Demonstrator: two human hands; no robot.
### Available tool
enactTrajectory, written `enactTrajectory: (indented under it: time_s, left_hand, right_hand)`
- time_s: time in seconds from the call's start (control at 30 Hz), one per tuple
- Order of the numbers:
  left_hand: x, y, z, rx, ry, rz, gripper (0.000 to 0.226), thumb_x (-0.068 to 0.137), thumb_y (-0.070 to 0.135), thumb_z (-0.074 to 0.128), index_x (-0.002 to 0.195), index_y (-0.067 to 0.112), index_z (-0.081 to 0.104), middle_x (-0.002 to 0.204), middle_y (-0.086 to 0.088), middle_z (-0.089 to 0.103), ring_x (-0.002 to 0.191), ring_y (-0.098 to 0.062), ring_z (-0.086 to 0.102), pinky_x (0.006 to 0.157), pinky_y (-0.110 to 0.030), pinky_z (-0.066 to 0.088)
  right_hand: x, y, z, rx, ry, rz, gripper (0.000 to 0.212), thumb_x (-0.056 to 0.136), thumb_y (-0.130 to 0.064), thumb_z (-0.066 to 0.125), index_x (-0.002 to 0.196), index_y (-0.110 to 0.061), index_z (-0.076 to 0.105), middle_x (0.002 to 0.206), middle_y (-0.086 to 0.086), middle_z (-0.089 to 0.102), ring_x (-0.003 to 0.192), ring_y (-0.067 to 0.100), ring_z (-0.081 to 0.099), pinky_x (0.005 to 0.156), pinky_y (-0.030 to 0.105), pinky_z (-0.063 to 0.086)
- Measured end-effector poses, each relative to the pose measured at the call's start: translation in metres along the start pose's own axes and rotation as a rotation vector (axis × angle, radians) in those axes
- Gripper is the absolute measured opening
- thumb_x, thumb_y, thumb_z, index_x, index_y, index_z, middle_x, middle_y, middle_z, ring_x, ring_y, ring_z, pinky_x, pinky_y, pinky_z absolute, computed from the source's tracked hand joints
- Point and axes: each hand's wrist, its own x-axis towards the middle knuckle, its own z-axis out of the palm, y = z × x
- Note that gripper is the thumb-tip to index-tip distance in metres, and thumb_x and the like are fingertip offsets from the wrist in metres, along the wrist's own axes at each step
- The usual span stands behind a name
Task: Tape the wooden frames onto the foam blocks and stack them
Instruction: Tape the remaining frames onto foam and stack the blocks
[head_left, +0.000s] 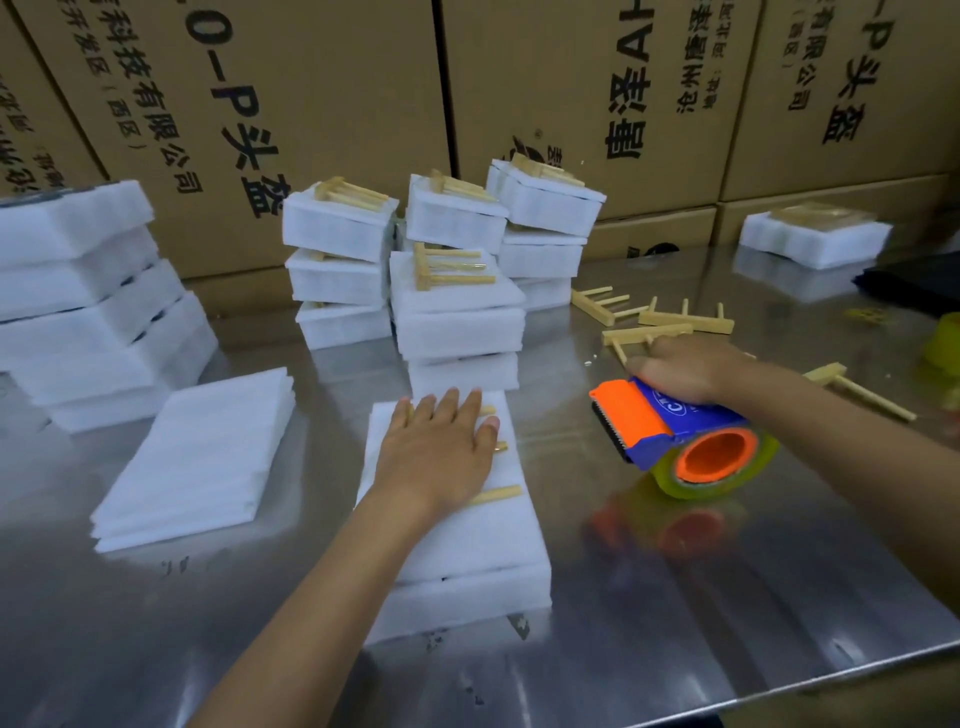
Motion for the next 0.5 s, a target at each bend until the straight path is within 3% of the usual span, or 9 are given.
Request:
enactTrajectory:
  time_s: [0.13, 0.3, 0.43, 0.5]
  left_hand:
    - [0.000, -0.001, 0.001, -0.007, -0.004, 0.001, 0.058, 0.105, 0.047, 0.009, 0.160, 0.029, 0.005, 0.168, 0.003, 0.006, 0.154, -0.020, 0.006, 0.124, -0.042, -0.002]
    - [0.000, -0.001, 0.002, -0.016, -0.001, -0.003, 0.058, 0.105, 0.047, 0.008, 0.160, 0.030, 0.004, 0.168, 0.004, 0.006, 0.154, -0.019, 0.006, 0.124, -0.041, -0.003]
    - [0.006, -0.003, -0.014, -0.123, -0.146, -0.003, 0.059, 0.106, 0.049, 0.017, 0.158, 0.035, -0.007, 0.168, 0.002, -0.004, 0.154, -0.021, 0.001, 0.123, -0.044, -0.004]
    - [0.012, -0.004, -0.030, -0.272, -0.182, -0.039, 0.067, 0.104, 0.045, 0.034, 0.158, 0.036, -0.006, 0.168, 0.000, -0.003, 0.154, -0.026, 0.008, 0.124, -0.046, 0.008]
  right_hand:
    - [0.003, 0.001, 0.000, 0.012, -0.036, 0.011, 0.046, 0.096, -0.058, 0.033, 0.119, -0.025, 0.053, 0.123, 0.009, 0.058, 0.095, 0.020, 0.047, 0.077, 0.037, 0.036]
    - [0.005, 0.006, 0.002, -0.003, -0.016, 0.007, 0.033, 0.095, -0.058, 0.031, 0.093, -0.029, 0.047, 0.082, -0.006, 0.047, 0.082, 0.015, 0.050, 0.067, 0.033, 0.034]
    - [-0.001, 0.002, 0.005, -0.072, 0.049, -0.049, 0.032, 0.097, -0.054, 0.030, 0.090, -0.028, 0.048, 0.081, -0.004, 0.046, 0.080, 0.016, 0.049, 0.069, 0.034, 0.034]
    - [-0.005, 0.001, 0.005, -0.092, 0.071, -0.055, 0.034, 0.097, -0.052, 0.029, 0.091, -0.026, 0.050, 0.083, -0.001, 0.047, 0.085, 0.022, 0.049, 0.073, 0.036, 0.036]
